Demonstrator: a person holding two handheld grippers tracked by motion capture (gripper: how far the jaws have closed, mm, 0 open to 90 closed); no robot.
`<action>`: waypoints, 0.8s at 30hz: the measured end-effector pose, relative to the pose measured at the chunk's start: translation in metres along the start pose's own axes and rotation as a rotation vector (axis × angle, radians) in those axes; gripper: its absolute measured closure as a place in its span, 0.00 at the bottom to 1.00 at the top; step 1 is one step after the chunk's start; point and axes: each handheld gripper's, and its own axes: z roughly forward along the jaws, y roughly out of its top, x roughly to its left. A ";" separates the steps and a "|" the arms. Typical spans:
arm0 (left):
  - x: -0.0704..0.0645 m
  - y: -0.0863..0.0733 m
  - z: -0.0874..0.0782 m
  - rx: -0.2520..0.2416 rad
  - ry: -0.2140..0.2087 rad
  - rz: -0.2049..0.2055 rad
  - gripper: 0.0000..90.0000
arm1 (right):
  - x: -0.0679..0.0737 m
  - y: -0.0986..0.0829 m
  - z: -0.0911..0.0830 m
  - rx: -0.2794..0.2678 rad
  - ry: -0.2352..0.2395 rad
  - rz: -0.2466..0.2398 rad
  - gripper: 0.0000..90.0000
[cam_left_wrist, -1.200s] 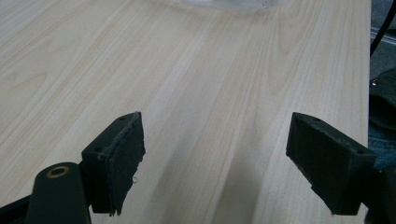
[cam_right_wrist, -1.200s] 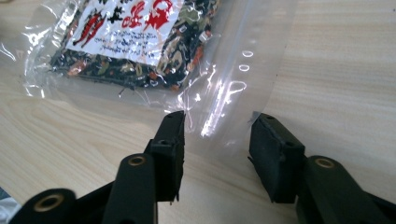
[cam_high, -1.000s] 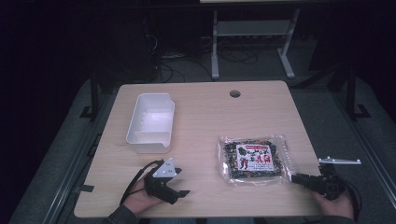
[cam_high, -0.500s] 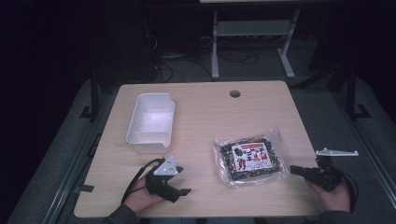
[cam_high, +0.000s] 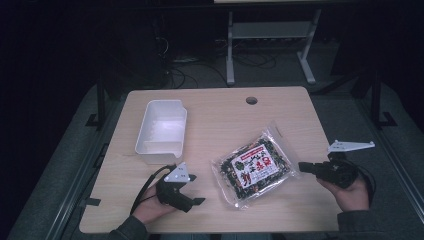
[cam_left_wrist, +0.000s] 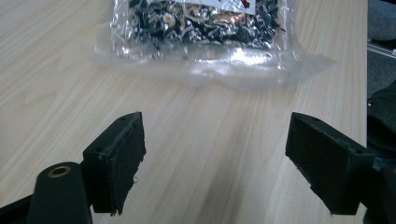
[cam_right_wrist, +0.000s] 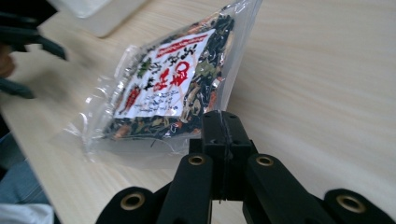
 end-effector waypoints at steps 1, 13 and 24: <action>0.001 0.001 0.000 -0.003 -0.001 0.000 0.21 | 0.003 0.005 -0.001 -0.002 0.009 -0.021 1.00; 0.013 0.015 0.004 -0.027 -0.020 -0.022 0.21 | 0.042 0.064 -0.011 0.014 0.130 -0.228 1.00; 0.028 0.027 0.013 -0.054 -0.050 -0.052 0.21 | 0.069 0.093 -0.016 0.030 0.210 -0.357 1.00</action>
